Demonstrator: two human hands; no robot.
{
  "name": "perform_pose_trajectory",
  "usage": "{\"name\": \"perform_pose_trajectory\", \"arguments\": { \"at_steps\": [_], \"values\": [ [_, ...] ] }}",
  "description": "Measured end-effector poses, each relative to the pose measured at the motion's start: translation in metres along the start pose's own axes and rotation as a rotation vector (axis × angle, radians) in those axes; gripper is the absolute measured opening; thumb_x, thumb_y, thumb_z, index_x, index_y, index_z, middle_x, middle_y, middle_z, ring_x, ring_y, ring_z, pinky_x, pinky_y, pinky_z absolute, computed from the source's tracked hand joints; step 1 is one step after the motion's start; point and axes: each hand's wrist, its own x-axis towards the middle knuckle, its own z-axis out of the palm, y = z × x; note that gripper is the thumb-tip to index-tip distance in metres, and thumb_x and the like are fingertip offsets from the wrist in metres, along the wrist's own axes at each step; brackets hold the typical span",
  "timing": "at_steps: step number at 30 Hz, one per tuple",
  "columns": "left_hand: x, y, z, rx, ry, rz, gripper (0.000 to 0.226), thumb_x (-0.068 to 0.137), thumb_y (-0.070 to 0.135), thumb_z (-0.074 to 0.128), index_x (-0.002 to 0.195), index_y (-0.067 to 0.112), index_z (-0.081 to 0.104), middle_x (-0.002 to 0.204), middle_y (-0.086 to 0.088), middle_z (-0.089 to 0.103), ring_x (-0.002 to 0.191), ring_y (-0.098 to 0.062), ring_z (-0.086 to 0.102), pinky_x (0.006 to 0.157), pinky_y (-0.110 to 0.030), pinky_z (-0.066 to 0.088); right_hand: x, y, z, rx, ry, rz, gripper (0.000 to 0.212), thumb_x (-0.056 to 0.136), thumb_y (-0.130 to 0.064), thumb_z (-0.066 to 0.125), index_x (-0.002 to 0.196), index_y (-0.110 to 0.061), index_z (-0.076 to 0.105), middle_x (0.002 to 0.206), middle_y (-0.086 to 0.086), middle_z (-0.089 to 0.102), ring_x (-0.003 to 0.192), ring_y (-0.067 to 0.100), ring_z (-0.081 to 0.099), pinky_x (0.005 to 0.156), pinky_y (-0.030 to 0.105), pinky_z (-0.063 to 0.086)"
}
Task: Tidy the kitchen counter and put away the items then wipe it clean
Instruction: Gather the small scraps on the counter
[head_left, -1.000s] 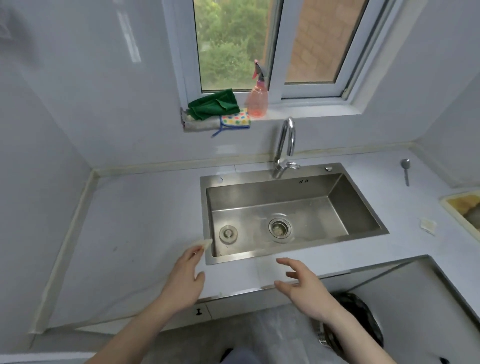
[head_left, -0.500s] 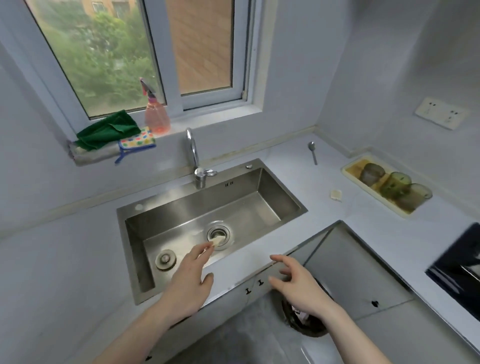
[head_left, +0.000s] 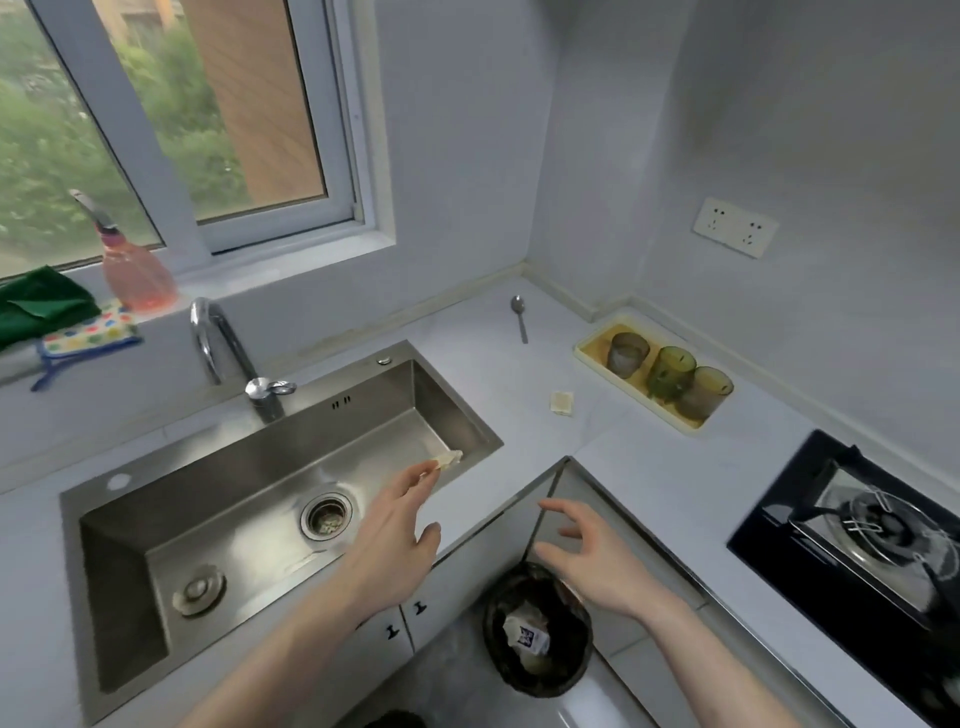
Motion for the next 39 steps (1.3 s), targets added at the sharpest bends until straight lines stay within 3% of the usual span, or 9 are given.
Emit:
{"name": "perform_pose_trajectory", "arguments": {
  "at_steps": [6, 12, 16, 20, 22, 24, 27, 32, 39],
  "values": [
    [0.046, 0.02, 0.022, 0.023, -0.058, -0.007, 0.066, 0.097, 0.02, 0.053, 0.158, 0.03, 0.032, 0.157, 0.026, 0.023, 0.119, -0.023, 0.055, 0.1, -0.023, 0.039, 0.023, 0.026, -0.035, 0.027, 0.022, 0.059, 0.049, 0.093, -0.044, 0.066, 0.137, -0.05, 0.044, 0.146, -0.019, 0.039, 0.13, 0.005, 0.049, 0.1, 0.025, 0.043],
    [0.128, 0.021, 0.032, 0.027, -0.129, 0.051, 0.062, 0.095, 0.017, 0.053, 0.155, 0.027, 0.038, 0.154, 0.025, 0.028, 0.119, -0.002, 0.048, 0.101, -0.019, 0.036, 0.062, 0.04, -0.063, 0.05, 0.073, 0.138, 0.053, 0.094, -0.041, 0.066, 0.143, -0.041, 0.045, 0.147, -0.017, 0.041, 0.129, 0.005, 0.048, 0.102, 0.024, 0.041],
    [0.192, 0.02, 0.038, 0.046, -0.201, 0.119, 0.065, 0.093, 0.018, 0.055, 0.155, 0.027, 0.038, 0.153, 0.02, 0.031, 0.129, -0.012, 0.048, 0.107, -0.025, 0.039, 0.101, 0.038, -0.087, 0.077, 0.138, 0.193, 0.05, 0.094, -0.039, 0.067, 0.139, -0.042, 0.047, 0.147, -0.018, 0.042, 0.131, 0.006, 0.048, 0.107, 0.03, 0.045],
    [0.254, 0.022, 0.047, 0.024, -0.27, 0.149, 0.06, 0.093, 0.019, 0.056, 0.152, 0.023, 0.043, 0.151, 0.019, 0.032, 0.119, -0.005, 0.053, 0.105, -0.022, 0.037, 0.136, 0.029, -0.102, 0.076, 0.196, 0.221, 0.048, 0.094, -0.04, 0.065, 0.138, -0.044, 0.048, 0.145, -0.022, 0.041, 0.128, 0.004, 0.05, 0.105, 0.034, 0.05],
    [0.277, 0.024, 0.051, 0.038, -0.281, 0.162, 0.062, 0.093, 0.018, 0.056, 0.153, 0.017, 0.042, 0.152, 0.016, 0.033, 0.119, -0.012, 0.056, 0.103, -0.02, 0.037, 0.146, 0.027, -0.106, 0.083, 0.212, 0.242, 0.05, 0.094, -0.041, 0.065, 0.14, -0.043, 0.048, 0.145, -0.022, 0.04, 0.128, 0.004, 0.05, 0.104, 0.033, 0.05],
    [0.296, 0.027, 0.053, 0.032, -0.299, 0.141, 0.06, 0.095, 0.018, 0.056, 0.153, 0.015, 0.042, 0.153, 0.015, 0.034, 0.113, -0.016, 0.058, 0.099, -0.018, 0.036, 0.152, 0.028, -0.109, 0.083, 0.21, 0.262, 0.05, 0.094, -0.041, 0.065, 0.141, -0.042, 0.047, 0.147, -0.022, 0.04, 0.128, 0.004, 0.05, 0.105, 0.03, 0.048],
    [0.319, 0.027, 0.057, 0.018, -0.311, 0.114, 0.059, 0.096, 0.018, 0.056, 0.153, 0.015, 0.042, 0.152, 0.015, 0.035, 0.084, -0.009, 0.052, 0.091, -0.017, 0.036, 0.159, 0.035, -0.114, 0.09, 0.208, 0.281, 0.051, 0.094, -0.043, 0.065, 0.141, -0.043, 0.047, 0.147, -0.022, 0.04, 0.128, 0.004, 0.05, 0.105, 0.031, 0.049],
    [0.333, 0.014, 0.065, 0.048, -0.332, 0.054, 0.058, 0.096, 0.014, 0.054, 0.153, 0.012, 0.042, 0.153, 0.011, 0.036, 0.088, -0.01, 0.045, 0.092, -0.016, 0.034, 0.175, 0.05, -0.124, 0.097, 0.161, 0.303, 0.051, 0.092, -0.045, 0.065, 0.14, -0.045, 0.046, 0.146, -0.022, 0.04, 0.129, 0.002, 0.049, 0.101, 0.029, 0.051],
    [0.314, -0.002, 0.084, 0.033, -0.323, -0.137, 0.055, 0.096, 0.018, 0.054, 0.15, 0.018, 0.046, 0.149, 0.017, 0.036, 0.08, -0.005, 0.063, 0.091, -0.024, 0.044, 0.193, 0.072, -0.143, 0.075, 0.044, 0.267, 0.053, 0.093, -0.043, 0.064, 0.142, -0.04, 0.046, 0.147, -0.019, 0.041, 0.13, 0.005, 0.048, 0.106, 0.026, 0.045]
  ]
}}
